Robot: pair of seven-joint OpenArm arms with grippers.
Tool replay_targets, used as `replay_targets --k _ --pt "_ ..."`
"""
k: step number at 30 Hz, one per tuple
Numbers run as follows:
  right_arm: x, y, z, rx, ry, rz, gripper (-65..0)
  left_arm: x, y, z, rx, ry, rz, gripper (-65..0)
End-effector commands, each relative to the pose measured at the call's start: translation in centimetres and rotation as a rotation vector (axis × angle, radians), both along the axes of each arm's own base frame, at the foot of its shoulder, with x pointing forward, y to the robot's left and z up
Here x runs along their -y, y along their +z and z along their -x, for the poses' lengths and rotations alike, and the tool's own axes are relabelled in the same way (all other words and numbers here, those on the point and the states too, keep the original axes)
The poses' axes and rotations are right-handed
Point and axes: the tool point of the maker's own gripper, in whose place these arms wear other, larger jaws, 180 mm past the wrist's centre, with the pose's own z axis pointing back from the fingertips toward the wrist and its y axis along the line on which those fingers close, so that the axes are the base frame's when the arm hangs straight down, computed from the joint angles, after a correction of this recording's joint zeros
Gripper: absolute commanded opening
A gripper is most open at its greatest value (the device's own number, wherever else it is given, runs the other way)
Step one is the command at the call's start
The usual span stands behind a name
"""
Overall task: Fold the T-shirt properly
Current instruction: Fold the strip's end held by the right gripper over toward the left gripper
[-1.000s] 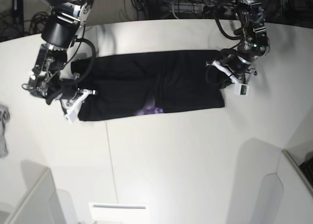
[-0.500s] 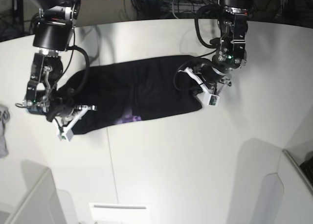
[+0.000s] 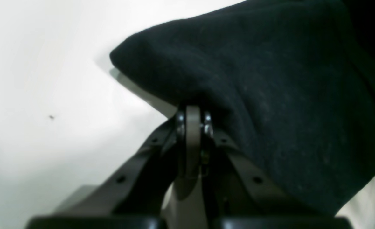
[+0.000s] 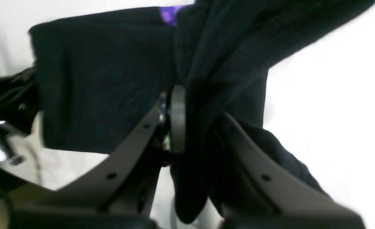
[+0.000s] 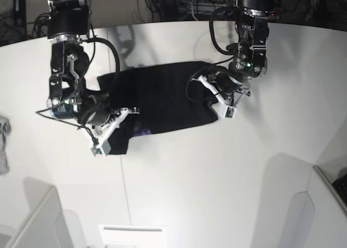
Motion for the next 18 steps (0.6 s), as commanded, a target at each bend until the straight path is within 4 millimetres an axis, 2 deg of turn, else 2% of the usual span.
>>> replay_targets --k 1,10,18 --pt "-0.4 1.3 -0.5 0.036 0.005 -0.018 -65.0 0.0 0.5 -0.3 0.017 -0.002 0.000 -65.0" --pt "-3.6 1.8 2.2 0.042 0.025 -0.100 -65.0 -0.1 0.5 -0.1 0.017 -0.001 -0.002 -65.0" --pt "-5.4 2.5 2.6 0.052 0.027 -0.155 -65.0 -0.1 0.3 0.3 0.007 -0.001 -0.003 -65.0"
